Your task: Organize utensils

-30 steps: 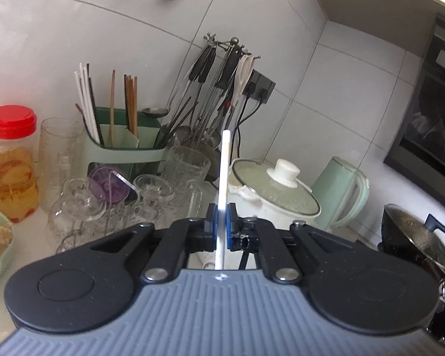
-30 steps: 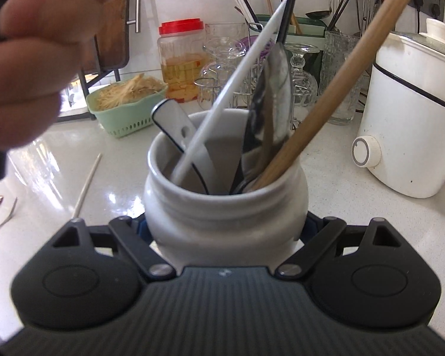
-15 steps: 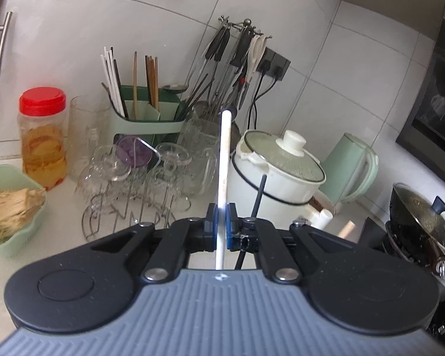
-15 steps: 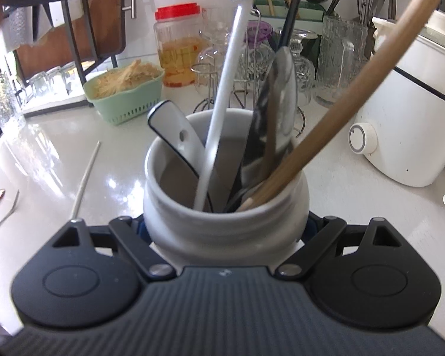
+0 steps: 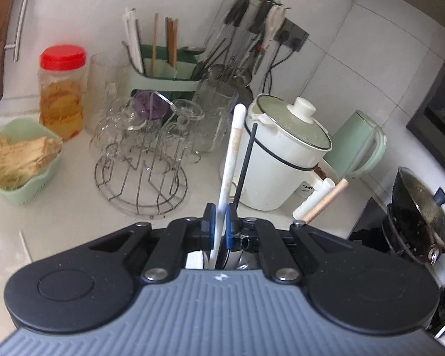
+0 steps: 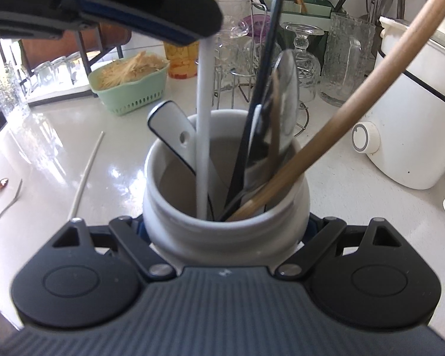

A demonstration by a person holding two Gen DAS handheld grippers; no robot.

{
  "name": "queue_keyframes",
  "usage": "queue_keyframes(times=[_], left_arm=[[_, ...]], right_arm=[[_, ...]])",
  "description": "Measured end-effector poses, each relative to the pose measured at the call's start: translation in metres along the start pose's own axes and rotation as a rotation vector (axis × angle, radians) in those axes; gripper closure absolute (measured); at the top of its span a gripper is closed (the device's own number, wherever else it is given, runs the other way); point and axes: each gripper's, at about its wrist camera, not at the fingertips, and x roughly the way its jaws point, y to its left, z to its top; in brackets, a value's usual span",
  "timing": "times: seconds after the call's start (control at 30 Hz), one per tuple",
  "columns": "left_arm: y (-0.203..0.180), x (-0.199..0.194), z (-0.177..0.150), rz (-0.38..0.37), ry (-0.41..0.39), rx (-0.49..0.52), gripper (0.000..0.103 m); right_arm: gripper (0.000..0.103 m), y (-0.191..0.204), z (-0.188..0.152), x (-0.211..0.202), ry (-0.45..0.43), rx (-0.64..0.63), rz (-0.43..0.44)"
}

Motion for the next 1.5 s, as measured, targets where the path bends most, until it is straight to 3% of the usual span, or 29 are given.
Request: queue_keyframes(times=[0.03,0.1,0.17,0.2,0.33,0.4,0.47,0.6,0.87,1.0,1.1,1.23,1.5], left_arm=[[0.002,-0.002,0.0,0.006,0.005,-0.008,0.093],[0.005,-0.007,-0.001,0.013,0.019,-0.011,0.073],[0.009,-0.015,-0.003,0.032,0.018,-0.007,0.06],[0.011,-0.019,-0.005,0.041,0.014,-0.003,0.059],[0.03,-0.028,-0.02,0.111,0.064,-0.022,0.059],[0.044,-0.029,-0.031,0.141,0.112,-0.04,0.059],[0.057,-0.029,-0.041,0.17,0.159,-0.057,0.059],[0.077,-0.029,-0.059,0.172,0.223,-0.077,0.059],[0.072,-0.003,-0.086,0.159,0.31,0.037,0.059],[0.067,0.023,-0.09,0.184,0.343,0.095,0.06],[0.061,0.041,-0.09,0.204,0.351,0.146,0.061],[0.058,0.055,-0.089,0.232,0.354,0.193,0.07],[0.065,0.079,-0.075,0.267,0.344,0.151,0.091]], right_arm=[[0.012,0.0,0.0,0.0,0.001,-0.001,0.0],[0.013,0.0,0.0,0.0,0.002,0.001,-0.006],[0.013,0.001,0.002,0.001,0.01,0.007,-0.012],[0.013,0.001,0.002,0.001,0.014,0.011,-0.014],[0.012,0.005,0.004,0.0,0.013,-0.006,-0.032],[0.003,0.007,0.004,-0.002,0.001,-0.012,-0.028],[0.003,0.009,0.005,-0.006,-0.024,-0.025,-0.029],[0.003,0.012,0.007,-0.013,-0.046,-0.044,-0.018],[0.004,0.003,-0.003,-0.04,-0.076,0.021,-0.028],[0.016,0.0,-0.005,-0.043,-0.059,0.069,-0.017],[0.015,0.002,-0.005,-0.044,-0.054,0.079,-0.017],[0.015,0.0,-0.005,-0.045,-0.048,0.1,-0.015],[0.015,0.001,-0.004,-0.045,-0.049,0.096,-0.018]])
